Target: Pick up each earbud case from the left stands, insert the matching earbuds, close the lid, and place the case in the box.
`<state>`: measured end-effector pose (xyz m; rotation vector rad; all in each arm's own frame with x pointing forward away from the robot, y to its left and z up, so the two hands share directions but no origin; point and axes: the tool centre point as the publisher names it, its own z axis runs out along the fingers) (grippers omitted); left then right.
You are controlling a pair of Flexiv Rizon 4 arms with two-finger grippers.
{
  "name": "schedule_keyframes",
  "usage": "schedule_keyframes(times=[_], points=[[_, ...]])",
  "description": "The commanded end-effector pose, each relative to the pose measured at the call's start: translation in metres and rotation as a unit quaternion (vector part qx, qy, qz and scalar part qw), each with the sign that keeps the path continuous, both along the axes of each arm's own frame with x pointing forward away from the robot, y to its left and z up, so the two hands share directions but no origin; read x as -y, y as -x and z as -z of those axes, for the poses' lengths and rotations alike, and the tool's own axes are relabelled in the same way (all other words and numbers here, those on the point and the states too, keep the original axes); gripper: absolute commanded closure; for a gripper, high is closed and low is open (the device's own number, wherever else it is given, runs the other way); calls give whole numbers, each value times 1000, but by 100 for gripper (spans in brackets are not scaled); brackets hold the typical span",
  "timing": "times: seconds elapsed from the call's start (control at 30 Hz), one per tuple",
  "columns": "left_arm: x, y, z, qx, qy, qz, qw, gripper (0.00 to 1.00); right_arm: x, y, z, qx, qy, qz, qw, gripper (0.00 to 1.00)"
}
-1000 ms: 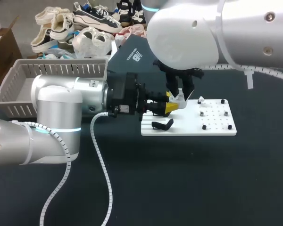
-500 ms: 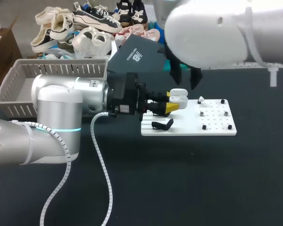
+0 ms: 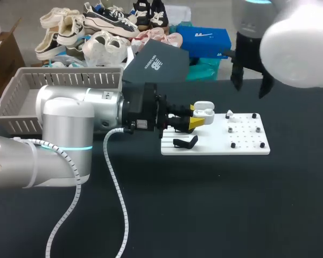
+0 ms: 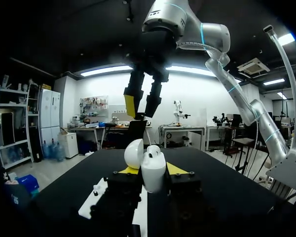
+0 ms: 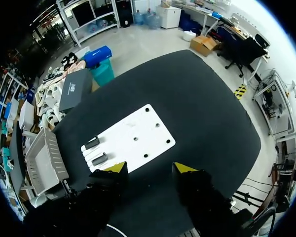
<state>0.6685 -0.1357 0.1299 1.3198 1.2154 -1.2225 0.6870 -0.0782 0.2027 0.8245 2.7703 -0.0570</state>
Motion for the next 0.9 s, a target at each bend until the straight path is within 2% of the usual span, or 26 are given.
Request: schedule_keyframes(times=[0.03,0.27,0.43,0.63,0.9], points=[[0,-1,0,0,0,1,1000,100,13,-9,11,33,-46,-32,998,12],[0,-1,0,0,0,1,1000,100,18,-32,33,31,-46,-67,996,4],[0,-1,0,0,0,1,1000,100,16,-43,49,38,-37,-93,994,3],[0,-1,0,0,0,1,1000,100,11,-57,66,44,-42,-122,991,6],[0,-1,0,0,0,1,1000,100,-1,-70,90,34,-39,-155,987,12]])
